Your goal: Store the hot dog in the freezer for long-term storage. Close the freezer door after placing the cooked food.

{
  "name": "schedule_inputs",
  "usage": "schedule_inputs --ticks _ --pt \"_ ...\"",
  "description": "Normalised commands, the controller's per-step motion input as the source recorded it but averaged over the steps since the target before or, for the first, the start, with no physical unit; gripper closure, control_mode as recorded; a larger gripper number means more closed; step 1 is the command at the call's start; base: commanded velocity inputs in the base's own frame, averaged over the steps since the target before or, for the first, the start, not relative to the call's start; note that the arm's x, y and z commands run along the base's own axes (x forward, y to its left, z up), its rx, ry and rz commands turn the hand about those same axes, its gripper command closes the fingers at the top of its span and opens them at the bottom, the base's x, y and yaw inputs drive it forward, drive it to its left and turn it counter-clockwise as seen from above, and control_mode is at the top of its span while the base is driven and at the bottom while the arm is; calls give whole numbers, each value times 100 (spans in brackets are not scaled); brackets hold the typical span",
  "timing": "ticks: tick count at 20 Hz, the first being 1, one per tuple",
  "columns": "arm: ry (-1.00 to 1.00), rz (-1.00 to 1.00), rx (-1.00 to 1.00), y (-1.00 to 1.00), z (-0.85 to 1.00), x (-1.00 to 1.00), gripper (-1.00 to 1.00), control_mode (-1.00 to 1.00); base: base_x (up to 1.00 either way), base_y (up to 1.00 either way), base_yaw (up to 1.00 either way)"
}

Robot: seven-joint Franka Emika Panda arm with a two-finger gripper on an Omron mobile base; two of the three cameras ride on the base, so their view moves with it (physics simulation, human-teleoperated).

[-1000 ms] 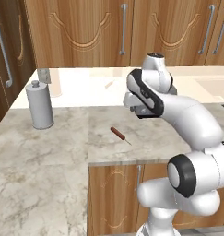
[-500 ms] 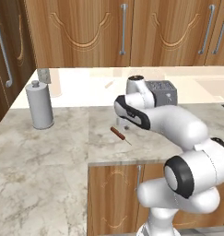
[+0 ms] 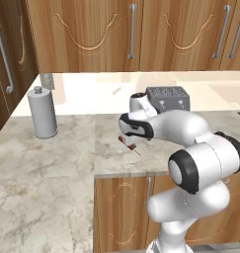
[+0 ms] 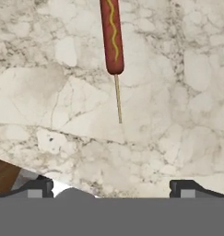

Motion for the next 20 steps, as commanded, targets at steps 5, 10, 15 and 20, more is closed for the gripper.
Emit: schedule_inputs --ticks 5,10,15,20 --pt "4 1 0 12 -24 38 -100 -100 0 0 0" --pt "4 2 2 13 -17 45 -100 -100 0 0 0" --pt "9 5 2 2 -21 50 -100 -100 0 0 0" --pt "11 4 0 0 -29 41 -100 -100 0 0 0"
